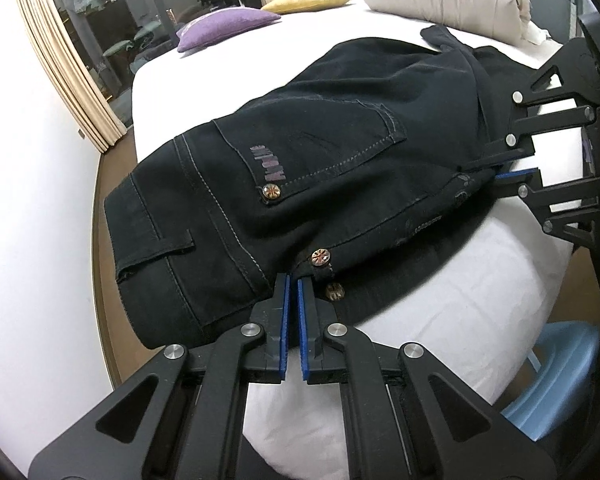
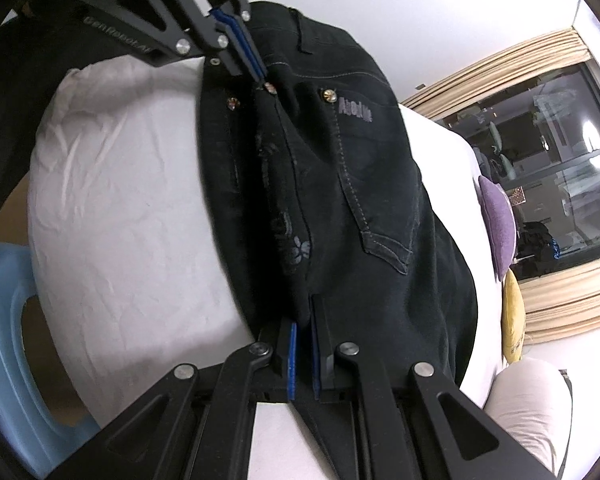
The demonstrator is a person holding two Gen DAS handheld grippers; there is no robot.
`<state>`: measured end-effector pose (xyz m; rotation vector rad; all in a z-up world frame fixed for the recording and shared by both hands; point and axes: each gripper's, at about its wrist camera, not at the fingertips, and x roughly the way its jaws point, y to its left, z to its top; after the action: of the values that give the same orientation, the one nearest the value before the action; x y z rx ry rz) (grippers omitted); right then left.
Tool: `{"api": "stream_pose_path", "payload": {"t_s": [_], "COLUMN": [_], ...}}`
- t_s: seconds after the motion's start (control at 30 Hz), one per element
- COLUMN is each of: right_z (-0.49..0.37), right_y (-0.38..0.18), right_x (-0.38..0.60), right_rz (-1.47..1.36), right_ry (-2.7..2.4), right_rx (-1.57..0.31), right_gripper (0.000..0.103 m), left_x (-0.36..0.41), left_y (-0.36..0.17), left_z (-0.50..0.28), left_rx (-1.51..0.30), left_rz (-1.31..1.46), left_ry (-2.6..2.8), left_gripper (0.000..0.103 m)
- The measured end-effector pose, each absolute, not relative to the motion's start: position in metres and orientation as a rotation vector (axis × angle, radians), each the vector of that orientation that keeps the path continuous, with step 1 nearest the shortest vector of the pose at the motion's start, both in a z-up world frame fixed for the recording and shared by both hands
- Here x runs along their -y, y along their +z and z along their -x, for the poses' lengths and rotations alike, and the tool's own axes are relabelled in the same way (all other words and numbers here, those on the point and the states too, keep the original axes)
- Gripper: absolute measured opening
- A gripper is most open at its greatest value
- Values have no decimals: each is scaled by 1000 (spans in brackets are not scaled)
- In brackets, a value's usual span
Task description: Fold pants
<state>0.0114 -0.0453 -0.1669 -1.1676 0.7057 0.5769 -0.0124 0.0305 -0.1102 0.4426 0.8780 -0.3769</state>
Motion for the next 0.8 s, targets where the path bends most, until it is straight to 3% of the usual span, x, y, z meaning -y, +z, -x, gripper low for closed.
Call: {"api": "stream_pose_path", "payload": {"t_s": [0.37, 0.57, 0.8], "right_z": [-14, -18, -20], "right_y": [-183, -187, -187], "right_x": [39, 36, 37], "right_rz": [1200, 1183, 1147], "right_ry": [549, 521, 503], "right_rx": [-709, -719, -710], "right_gripper": [8, 9, 9], "left_x": [-30, -29, 6], "left_y": [-114, -75, -78], "left_z": [14, 19, -45], "left_rx": [-952, -954, -898], "left_rz": [-458, -341, -150], "left_ry": [-363, -477, -446], "left_gripper": [3, 3, 3]}}
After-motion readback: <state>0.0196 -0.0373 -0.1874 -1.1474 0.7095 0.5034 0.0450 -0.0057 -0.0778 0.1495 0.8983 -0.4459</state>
